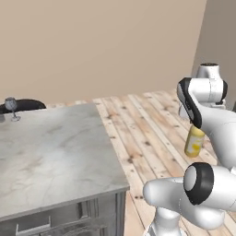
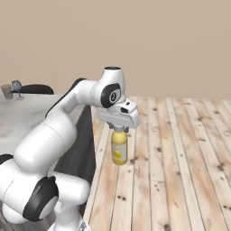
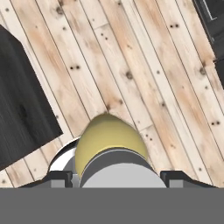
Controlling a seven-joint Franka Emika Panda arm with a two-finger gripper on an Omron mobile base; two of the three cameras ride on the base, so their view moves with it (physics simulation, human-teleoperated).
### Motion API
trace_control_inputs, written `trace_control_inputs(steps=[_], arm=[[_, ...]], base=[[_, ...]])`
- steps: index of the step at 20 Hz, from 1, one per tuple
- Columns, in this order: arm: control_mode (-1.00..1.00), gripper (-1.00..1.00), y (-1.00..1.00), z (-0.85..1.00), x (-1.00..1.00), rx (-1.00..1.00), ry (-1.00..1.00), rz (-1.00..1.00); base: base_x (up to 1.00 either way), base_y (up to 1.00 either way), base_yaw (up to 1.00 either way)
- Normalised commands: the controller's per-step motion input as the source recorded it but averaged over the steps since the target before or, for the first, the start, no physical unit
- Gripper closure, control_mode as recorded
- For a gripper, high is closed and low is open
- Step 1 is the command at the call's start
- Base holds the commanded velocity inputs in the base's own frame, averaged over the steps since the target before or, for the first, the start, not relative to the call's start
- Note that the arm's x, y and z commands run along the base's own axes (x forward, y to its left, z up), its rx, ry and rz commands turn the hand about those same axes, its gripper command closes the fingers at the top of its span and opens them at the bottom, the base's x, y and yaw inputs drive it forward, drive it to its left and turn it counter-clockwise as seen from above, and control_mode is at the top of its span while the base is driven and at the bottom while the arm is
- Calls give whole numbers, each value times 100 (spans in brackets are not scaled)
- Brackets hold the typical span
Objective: There is a wine glass and glass cup on the dining counter. Place the wine bottle next to the wine glass and the juice bottle next to the glass cup.
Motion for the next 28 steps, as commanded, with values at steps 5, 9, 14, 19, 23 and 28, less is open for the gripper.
trace_control_inputs(steps=[5, 9, 14, 19, 23, 28], arm=[[100, 100, 0, 0, 0, 0, 0, 0], [100, 100, 0, 0, 0, 0, 0, 0], [100, 100, 0, 0, 0, 0, 0, 0], [100, 100, 0, 0, 0, 0, 0, 0], [100, 100, 0, 0, 0, 0, 0, 0], [100, 100, 0, 0, 0, 0, 0, 0]], base=[[56, -39, 15], [56, -39, 16], [56, -40, 12], [56, -42, 9], [53, -44, 7], [22, -57, 6]])
